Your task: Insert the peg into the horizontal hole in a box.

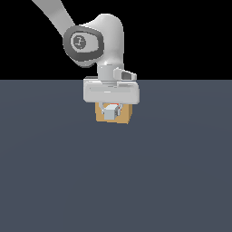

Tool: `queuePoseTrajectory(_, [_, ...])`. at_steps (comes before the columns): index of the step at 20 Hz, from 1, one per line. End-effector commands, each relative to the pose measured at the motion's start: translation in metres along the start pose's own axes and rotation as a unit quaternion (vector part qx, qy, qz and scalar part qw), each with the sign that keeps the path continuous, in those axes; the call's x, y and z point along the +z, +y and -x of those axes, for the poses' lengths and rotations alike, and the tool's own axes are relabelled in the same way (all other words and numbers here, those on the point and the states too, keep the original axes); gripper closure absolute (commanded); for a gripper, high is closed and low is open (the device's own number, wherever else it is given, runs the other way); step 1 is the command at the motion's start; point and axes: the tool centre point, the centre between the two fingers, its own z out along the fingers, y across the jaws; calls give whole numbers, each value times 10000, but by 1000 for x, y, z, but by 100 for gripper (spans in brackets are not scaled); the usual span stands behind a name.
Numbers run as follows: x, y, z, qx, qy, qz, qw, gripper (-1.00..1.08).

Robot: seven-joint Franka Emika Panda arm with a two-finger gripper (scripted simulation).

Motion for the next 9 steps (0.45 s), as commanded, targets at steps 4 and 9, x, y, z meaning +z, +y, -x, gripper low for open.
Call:
queuePoseTrajectory(4, [-2, 1, -31, -2, 7, 15, 10000, 108])
queuePoseTrajectory(9, [-2, 2, -37, -2, 7, 15, 10000, 108])
